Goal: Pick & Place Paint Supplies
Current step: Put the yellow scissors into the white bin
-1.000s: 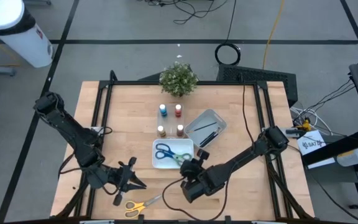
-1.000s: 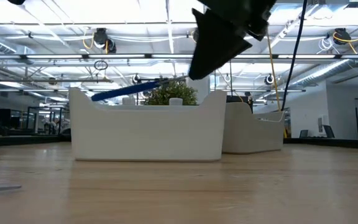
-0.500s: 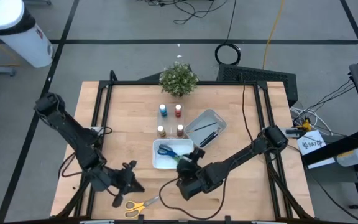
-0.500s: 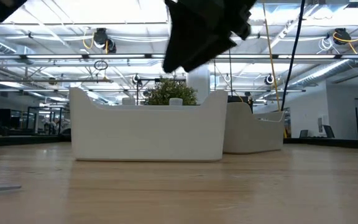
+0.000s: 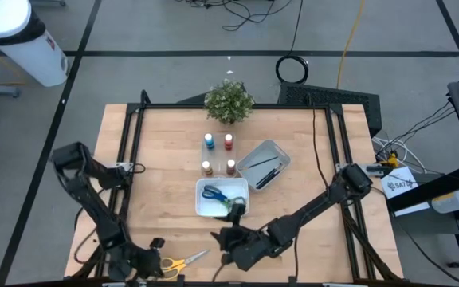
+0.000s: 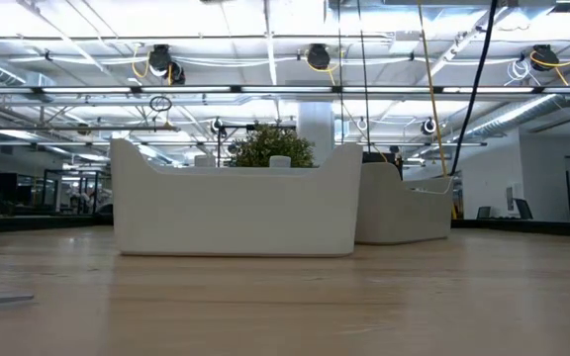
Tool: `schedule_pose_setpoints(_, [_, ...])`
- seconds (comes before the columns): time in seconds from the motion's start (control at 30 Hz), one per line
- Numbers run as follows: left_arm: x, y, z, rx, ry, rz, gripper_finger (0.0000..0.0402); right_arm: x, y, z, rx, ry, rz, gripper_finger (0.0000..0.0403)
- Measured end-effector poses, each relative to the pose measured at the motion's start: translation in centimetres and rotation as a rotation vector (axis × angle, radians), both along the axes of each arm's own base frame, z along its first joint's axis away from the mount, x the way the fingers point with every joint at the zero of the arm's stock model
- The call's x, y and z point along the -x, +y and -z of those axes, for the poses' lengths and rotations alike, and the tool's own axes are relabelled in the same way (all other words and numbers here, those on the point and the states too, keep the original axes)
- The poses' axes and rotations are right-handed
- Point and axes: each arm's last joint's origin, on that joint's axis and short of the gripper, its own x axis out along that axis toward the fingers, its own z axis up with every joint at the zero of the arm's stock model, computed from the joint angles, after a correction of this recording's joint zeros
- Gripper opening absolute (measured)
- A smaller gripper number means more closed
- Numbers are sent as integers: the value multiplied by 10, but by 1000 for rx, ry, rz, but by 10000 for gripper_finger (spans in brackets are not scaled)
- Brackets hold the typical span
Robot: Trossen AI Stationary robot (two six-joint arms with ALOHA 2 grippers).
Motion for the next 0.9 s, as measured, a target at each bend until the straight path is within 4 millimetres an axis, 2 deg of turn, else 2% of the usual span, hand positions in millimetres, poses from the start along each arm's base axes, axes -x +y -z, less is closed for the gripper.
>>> schedule_pose_setpoints(0.2, [-8,0,32,-23,127,-92,35,-3,13,-10,-60,-64,-162,214])
schedule_pose_setpoints(0.43, [-18,11,41,-47,244,-162,35,-5,19,-11,-161,-73,-307,210])
schedule_pose_setpoints(0.53, [-26,18,43,-88,236,-176,35,-9,22,-2,-194,-68,-332,210])
schedule_pose_setpoints(0.73, [-44,33,45,-151,223,-157,35,-23,19,31,-216,7,-365,210])
schedule_pose_setpoints(0.9, [-59,44,43,-184,184,-153,35,-31,8,39,-220,16,-330,210])
